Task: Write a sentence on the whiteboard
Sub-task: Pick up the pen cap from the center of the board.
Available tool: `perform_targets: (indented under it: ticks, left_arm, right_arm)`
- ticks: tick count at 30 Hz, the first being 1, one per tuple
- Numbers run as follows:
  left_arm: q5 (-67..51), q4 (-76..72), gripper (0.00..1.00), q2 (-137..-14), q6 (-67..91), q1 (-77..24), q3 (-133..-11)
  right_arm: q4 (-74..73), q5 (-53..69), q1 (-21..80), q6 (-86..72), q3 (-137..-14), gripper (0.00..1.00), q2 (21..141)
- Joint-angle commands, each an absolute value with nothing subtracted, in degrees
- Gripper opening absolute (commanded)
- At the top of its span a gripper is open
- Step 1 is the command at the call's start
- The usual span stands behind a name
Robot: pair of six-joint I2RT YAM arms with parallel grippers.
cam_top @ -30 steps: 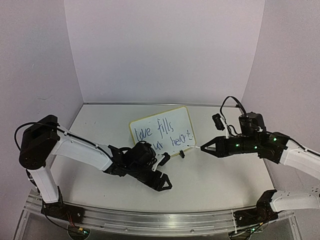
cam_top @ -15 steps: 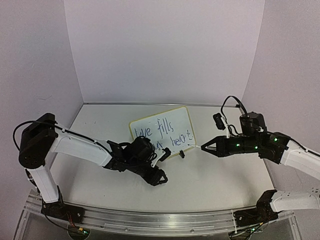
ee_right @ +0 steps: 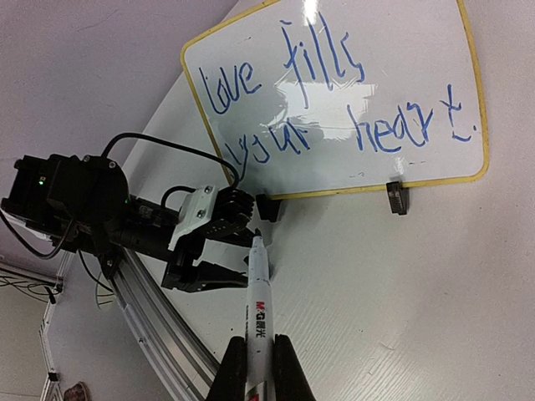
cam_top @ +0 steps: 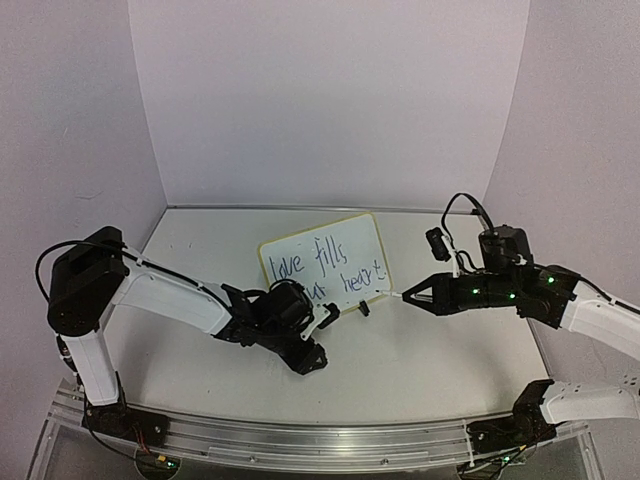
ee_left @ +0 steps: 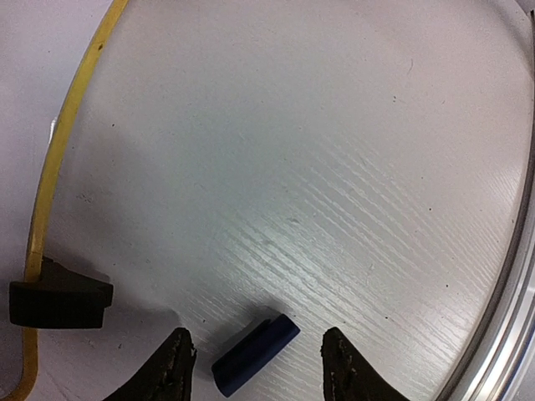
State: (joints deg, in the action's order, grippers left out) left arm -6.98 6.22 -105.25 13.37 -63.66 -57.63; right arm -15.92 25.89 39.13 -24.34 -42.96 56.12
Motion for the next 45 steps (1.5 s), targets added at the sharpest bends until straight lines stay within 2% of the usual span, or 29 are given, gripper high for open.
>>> perform_targets:
  ticks: [1, 22, 33, 45]
  left_arm:
    - [-5.2, 7.2, 0.52, -106.4, 11.8, -63.7, -58.4]
    - [-2.8, 10.0, 0.39, -107.0, 13.0, -66.8, -57.4]
    - [-1.5, 12.8, 0.24, -106.9, 11.8, -67.9, -56.8]
    - [-3.2, 11.9, 0.01, -103.8, 12.5, -68.6, -53.4]
  right_arm:
    - [-14.8, 24.9, 39.0, -24.7, -42.7, 0.0, 55.5]
    - [-14.8, 24.4, 39.0, -24.7, -42.2, 0.0, 55.9]
    - [-14.8, 23.3, 39.0, -24.8, -42.6, 0.0, 55.1]
    - [-15.8, 25.9, 39.1, -25.9, -41.5, 0.0, 57.2]
